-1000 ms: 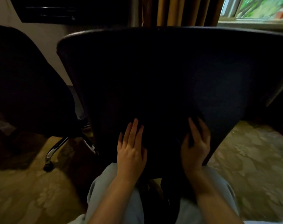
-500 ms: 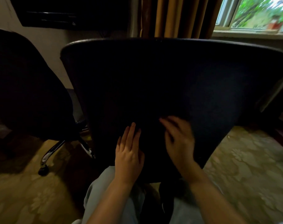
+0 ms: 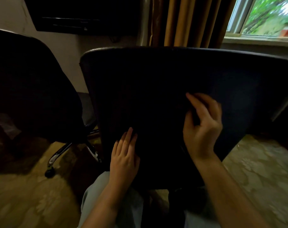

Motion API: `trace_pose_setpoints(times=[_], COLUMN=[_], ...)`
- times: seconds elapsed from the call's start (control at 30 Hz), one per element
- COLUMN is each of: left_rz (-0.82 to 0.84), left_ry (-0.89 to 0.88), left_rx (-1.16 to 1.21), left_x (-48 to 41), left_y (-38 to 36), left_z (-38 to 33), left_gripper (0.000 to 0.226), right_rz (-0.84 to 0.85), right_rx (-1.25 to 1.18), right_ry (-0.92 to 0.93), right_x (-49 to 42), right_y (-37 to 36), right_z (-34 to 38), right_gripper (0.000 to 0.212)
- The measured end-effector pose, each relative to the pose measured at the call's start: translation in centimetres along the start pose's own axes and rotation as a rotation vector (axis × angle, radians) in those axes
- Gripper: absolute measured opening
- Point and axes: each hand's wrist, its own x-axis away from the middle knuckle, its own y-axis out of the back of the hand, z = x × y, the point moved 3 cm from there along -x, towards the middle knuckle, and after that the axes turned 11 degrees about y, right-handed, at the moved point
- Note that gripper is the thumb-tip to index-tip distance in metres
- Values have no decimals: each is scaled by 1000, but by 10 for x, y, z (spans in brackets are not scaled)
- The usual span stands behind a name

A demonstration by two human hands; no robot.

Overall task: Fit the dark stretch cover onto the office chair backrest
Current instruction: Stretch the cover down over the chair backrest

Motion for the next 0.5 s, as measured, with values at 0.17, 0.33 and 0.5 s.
trace_pose_setpoints(times=[0.17, 0.33, 0.5], left_rz=[-67, -106, -87], left_ry=[116, 203, 216], left_rx=[13, 25, 24], left_x=[1, 3, 4], left_y=[11, 20, 23], left_z=[19, 27, 28], left_gripper=[59, 59, 58], right_rz=[297, 534, 458], right_rx=[30, 48, -64], right_ry=[159, 255, 113], right_x=[53, 108, 72], right_y=[-40, -57, -43], right_z=[5, -2, 11], right_gripper=[33, 33, 35])
